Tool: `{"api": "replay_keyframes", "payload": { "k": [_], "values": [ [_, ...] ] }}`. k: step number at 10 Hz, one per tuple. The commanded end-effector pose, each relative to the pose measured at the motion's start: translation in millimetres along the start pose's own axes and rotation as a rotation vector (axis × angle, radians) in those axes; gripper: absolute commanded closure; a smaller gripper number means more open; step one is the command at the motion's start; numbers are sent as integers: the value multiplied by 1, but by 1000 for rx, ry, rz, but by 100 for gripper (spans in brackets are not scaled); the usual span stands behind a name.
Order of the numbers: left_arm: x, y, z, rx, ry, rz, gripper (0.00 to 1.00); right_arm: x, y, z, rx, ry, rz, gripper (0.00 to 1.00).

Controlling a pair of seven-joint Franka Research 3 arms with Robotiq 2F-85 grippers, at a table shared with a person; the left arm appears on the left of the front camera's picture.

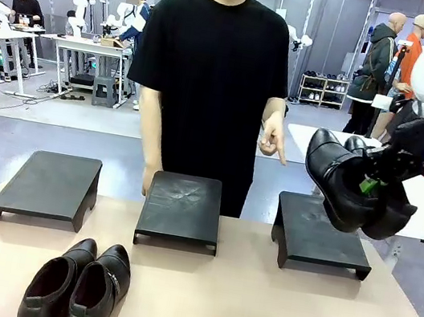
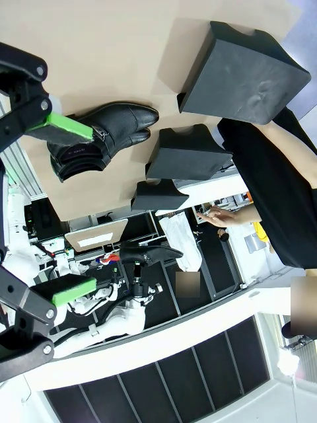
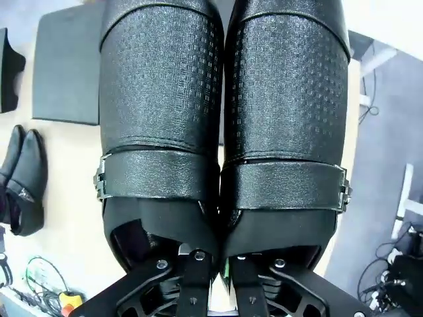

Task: Place the shoes on the stand as instructed by the person.
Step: Pick up one pair of Shoes and place it on the Shoes Stand indicated by the person.

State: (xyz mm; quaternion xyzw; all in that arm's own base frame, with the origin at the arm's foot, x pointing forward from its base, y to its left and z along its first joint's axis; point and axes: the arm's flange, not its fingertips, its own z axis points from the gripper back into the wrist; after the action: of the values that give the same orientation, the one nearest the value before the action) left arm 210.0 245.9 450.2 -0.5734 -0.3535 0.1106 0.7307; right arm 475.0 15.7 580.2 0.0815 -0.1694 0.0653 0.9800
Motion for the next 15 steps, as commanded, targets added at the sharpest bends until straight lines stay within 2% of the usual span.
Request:
{"api": "replay_keyframes", "payload": {
  "k": [1,4,7,8,14,15],
  "values": [
    [2,1,1,-22,-8,-20,0,24,-2,-16,42,-47,28,100],
    [2,1,1,-22,-8,-20,0,40,-23,-50,10,-109,7,100],
    [2,1,1,-22,-8,-20,0,40,-21,-59,8,-99,-8,100],
    [2,1,1,-22,-8,-20,0,37,-25,-68,-10,-59,-20,100],
    [2,1,1,-22,-8,-20,0,37,-25,-68,-10,-59,-20,100],
    [2,1,1,-22,-8,-20,0,33,-25,-76,-8,-37,-22,93]
  ]
}}
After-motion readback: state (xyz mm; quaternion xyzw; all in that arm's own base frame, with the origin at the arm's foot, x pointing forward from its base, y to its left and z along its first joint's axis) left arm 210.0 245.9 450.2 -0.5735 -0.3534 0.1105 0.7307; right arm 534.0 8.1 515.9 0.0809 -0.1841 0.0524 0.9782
